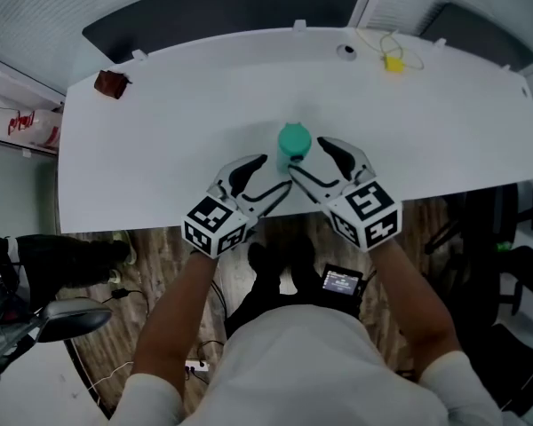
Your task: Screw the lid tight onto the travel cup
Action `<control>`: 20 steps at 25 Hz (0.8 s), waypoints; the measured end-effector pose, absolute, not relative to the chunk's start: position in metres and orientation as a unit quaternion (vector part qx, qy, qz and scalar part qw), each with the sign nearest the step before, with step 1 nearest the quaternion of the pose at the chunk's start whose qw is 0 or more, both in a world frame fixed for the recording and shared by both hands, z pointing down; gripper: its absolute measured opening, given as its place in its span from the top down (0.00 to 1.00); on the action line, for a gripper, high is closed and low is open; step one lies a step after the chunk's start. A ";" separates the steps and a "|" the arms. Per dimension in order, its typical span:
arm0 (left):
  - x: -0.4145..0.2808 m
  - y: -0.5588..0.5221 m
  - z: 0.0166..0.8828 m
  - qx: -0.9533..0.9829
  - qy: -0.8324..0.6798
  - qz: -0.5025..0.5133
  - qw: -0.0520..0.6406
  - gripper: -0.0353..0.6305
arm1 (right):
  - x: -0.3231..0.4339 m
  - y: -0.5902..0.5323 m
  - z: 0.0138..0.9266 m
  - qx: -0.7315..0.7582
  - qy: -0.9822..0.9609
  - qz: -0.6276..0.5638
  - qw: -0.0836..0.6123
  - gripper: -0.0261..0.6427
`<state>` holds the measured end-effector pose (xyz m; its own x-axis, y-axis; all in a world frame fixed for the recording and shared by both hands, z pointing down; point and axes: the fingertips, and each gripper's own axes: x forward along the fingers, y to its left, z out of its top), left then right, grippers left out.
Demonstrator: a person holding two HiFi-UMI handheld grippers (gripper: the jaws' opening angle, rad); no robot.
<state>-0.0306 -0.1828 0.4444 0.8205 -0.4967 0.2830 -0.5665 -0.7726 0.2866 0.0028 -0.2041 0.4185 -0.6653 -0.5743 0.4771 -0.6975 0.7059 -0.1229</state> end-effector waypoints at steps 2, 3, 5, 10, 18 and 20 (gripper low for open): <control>-0.025 -0.192 0.451 0.940 -0.275 0.108 0.170 0.49 | -0.003 -0.213 0.421 0.348 -0.902 0.141 0.214 0.51; -0.023 -0.197 0.454 0.941 -0.272 0.113 0.164 0.48 | -0.005 -0.217 0.422 0.345 -0.903 0.139 0.216 0.51; -0.018 -0.207 0.459 0.943 -0.265 0.123 0.156 0.47 | -0.010 -0.223 0.422 0.339 -0.905 0.137 0.220 0.51; -0.007 -0.225 0.468 0.948 -0.245 0.149 0.139 0.45 | -0.022 -0.229 0.425 0.319 -0.911 0.125 0.232 0.51; 0.007 -0.237 0.489 0.948 -0.213 0.188 0.141 0.45 | -0.025 -0.232 0.427 0.293 -0.919 0.119 0.235 0.51; 0.008 -0.237 0.489 0.949 -0.209 0.188 0.140 0.45 | -0.025 -0.231 0.429 0.280 -0.921 0.117 0.244 0.51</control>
